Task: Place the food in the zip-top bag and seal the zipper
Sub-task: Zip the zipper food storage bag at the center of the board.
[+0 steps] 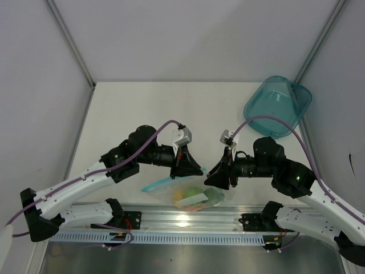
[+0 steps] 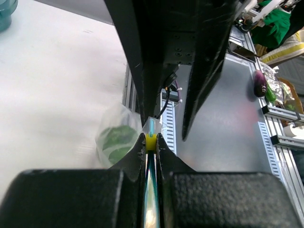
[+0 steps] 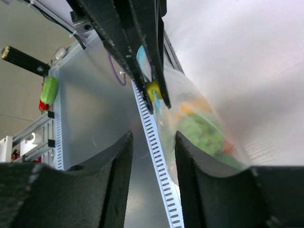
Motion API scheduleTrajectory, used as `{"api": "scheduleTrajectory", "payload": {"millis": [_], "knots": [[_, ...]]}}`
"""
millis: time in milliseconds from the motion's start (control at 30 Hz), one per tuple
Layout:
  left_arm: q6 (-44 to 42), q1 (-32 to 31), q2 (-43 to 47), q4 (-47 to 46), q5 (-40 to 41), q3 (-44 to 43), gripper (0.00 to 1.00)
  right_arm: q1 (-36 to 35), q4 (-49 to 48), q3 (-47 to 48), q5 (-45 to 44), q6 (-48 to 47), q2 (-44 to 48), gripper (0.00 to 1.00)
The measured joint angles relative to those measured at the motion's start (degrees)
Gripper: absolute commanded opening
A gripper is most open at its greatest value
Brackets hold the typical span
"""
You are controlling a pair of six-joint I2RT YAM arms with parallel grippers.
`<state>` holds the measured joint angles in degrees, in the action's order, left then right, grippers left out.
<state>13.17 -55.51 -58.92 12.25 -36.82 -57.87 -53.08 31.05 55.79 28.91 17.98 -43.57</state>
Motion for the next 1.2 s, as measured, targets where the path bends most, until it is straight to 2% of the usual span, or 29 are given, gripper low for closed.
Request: {"api": "scheduleTrajectory", "payload": {"millis": [133,500,567,600,700,733,1200], "knots": [[0.35,0.11,0.04,-0.59,-1.22,0.0,0.01,0.0,0.37,1.09,-0.26,-0.98,-1.57,0.34],[0.37,0.15,-0.04,-0.59,-3.06,0.0,0.01,-0.02,0.0,1.92,4.68,-3.67,-6.49,0.33],[0.37,0.15,-0.35,-0.59,-3.54,0.0,0.01,-0.02,0.09,2.91,6.45,-4.5,-8.17,0.3],[0.35,0.17,-0.52,-0.59,-3.78,0.0,0.0,-0.02,0.17,3.45,7.17,-4.9,-8.96,0.28],[0.7,0.22,-0.98,-0.37,-4.48,0.0,0.01,0.0,1.55,5.05,8.79,-6.6,-10.88,0.12],[0.92,0.37,-1.01,-0.2,-4.66,0.0,0.01,0.0,1.79,5.33,9.11,-7.32,-11.28,0.11],[1.29,0.35,-1.05,-0.24,-6.1,0.0,0.01,0.55,2.23,5.05,12.81,-9.68,-11.13,0.15]]}}
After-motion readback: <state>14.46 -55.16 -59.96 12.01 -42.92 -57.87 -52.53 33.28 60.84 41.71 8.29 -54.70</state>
